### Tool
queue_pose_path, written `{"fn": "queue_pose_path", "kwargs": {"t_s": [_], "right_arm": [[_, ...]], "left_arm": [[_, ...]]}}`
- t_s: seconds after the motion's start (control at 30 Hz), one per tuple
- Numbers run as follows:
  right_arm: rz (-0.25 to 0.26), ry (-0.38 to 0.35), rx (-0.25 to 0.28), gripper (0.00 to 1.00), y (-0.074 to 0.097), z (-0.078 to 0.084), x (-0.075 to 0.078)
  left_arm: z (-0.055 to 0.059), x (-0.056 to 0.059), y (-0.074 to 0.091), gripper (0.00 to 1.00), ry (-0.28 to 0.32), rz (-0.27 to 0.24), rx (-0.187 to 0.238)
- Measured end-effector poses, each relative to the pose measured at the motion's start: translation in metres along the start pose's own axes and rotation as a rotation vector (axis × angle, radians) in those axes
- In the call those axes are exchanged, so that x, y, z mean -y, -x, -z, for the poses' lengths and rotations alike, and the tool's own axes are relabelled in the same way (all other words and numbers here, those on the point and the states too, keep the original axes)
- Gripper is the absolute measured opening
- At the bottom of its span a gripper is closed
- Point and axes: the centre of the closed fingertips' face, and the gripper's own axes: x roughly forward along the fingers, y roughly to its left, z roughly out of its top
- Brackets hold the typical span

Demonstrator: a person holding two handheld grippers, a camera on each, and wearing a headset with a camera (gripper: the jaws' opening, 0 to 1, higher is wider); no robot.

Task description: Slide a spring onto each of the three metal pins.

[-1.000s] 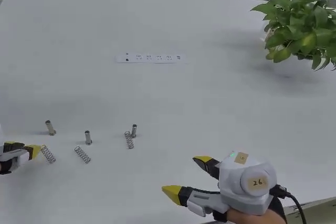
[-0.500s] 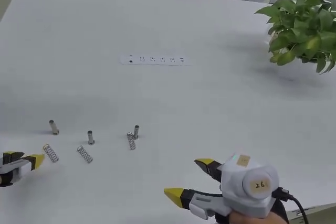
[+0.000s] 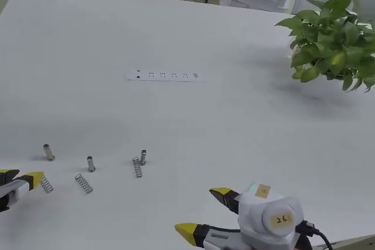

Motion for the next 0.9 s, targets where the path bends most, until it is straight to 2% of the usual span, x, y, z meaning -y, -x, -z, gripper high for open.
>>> {"fn": "queue_pose_path", "kwargs": {"t_s": [0.07,0.1,0.33,0.5,0.77,0.9], "right_arm": [[0.001,0.0,-0.003,0.6,0.001,0.001,0.001],[0.004,0.0,-0.004,0.6,0.001,0.002,0.002],[0.019,-0.018,-0.012,0.6,0.006,0.009,0.004],[0.025,-0.025,-0.026,0.6,0.008,0.015,0.002],[0.039,-0.035,-0.033,0.6,0.01,0.016,0.005],[0.041,-0.036,-0.037,0.6,0.009,0.016,0.006]], "left_arm": [[-0.004,0.001,-0.007,0.24,0.008,0.003,0.016],[-0.003,0.002,-0.012,0.24,0.02,0.014,0.013],[-0.004,0.004,-0.034,0.24,0.057,0.007,0.027],[-0.01,0.005,-0.046,0.24,0.039,0.007,0.028],[-0.019,-0.004,-0.057,0.21,0.013,-0.006,0.034],[-0.024,-0.003,-0.06,0.19,-0.04,0.009,0.036]]}}
